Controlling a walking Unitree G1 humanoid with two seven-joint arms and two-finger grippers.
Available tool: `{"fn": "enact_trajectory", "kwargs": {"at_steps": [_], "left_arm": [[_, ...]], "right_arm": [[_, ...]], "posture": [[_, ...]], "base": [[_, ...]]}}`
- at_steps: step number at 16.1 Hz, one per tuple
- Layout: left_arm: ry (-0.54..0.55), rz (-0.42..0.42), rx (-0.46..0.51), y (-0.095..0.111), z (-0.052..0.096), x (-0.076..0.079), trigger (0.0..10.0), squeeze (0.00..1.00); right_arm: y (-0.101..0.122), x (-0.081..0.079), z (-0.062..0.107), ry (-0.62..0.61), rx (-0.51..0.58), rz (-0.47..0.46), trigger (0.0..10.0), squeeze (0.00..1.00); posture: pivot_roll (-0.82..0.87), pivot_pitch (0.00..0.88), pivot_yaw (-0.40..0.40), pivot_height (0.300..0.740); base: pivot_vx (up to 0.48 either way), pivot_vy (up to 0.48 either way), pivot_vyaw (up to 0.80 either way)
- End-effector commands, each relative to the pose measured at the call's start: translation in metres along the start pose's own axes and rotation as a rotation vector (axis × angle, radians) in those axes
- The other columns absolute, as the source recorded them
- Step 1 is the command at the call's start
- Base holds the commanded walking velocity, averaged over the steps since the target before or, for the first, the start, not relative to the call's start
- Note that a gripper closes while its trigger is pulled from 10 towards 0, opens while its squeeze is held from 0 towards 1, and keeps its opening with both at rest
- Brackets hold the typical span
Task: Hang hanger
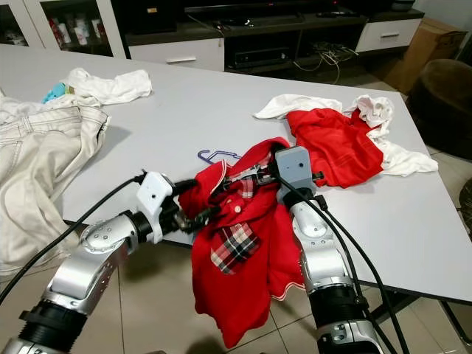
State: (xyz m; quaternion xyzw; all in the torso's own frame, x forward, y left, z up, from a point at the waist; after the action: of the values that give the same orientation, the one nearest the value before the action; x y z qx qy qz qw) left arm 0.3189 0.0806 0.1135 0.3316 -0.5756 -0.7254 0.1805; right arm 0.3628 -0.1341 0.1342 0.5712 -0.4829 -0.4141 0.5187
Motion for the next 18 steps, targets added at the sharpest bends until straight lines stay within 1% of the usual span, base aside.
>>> {"fn": "enact_trajectory", "kwargs": {"at_steps": [1,5,9,10,11,12,18], "left_arm": [[0.048,-0.012,0.024,0.0057,-0.0012,-0.0095,10.0,0.0],[0.058,-0.009,0.067,0.0124,-0.0033,-0.0112,10.0,0.0],[0.047,-0.008,0.064,0.01,-0.0039,-0.0099,10.0,0.0],[0.04,-0.002,0.067,0.01,-0.0035,-0.0094,7.2,0.0],[0.038,-0.001,0.067,0.0098,-0.0034,-0.0094,2.8,0.0],[0.035,-0.004,0.068,0.0096,-0.0032,-0.0091,0.0,0.0],[0.018,-0.003,0.097,0.0129,-0.0044,-0.0058,0.0,0.0]], "right_arm": [[0.0119,-0.0021,-0.0024,0.009,0.047,-0.007,0.0,0.0],[0.0106,-0.0028,-0.0017,0.013,0.044,-0.005,0.0,0.0],[0.0119,-0.0009,-0.0024,0.008,0.049,-0.006,0.0,0.0],[0.0125,-0.0007,-0.0028,0.008,0.051,-0.007,0.0,0.0],[0.0128,-0.0007,-0.0032,0.007,0.052,-0.008,0.0,0.0],[0.0134,-0.0008,-0.0033,0.008,0.055,-0.008,0.0,0.0],[0.0146,0.0009,-0.0034,0.006,0.057,-0.004,0.0,0.0]], "posture": [[-0.05,0.0,-0.006,0.74],[-0.05,0.0,-0.004,0.74],[-0.05,0.0,0.001,0.74],[-0.05,0.0,0.001,0.74],[-0.05,0.0,0.001,0.74],[-0.05,0.0,0.001,0.74],[-0.05,0.0,-0.002,0.74]], "base": [[0.0,0.0,0.0],[0.0,0.0,0.0],[0.0,0.0,0.0],[0.0,0.0,0.0],[0.0,0.0,0.0],[0.0,0.0,0.0],[0.0,0.0,0.0]]}}
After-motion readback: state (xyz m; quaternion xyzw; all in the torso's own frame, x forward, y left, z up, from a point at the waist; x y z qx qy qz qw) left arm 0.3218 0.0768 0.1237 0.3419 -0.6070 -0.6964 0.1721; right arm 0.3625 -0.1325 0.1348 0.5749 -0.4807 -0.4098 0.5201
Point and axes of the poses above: a point about 5 cm out from each wrist's last joint towards the gripper, its own z axis pointing back from the gripper into the wrist, its own y axis along the axis of the wrist's last joint, x = y × z, the point moved 4 cm from there along -z, pointing out of the wrist towards the gripper, and after that the axes turned 11 degrees about -z, right-handed, at the moved point
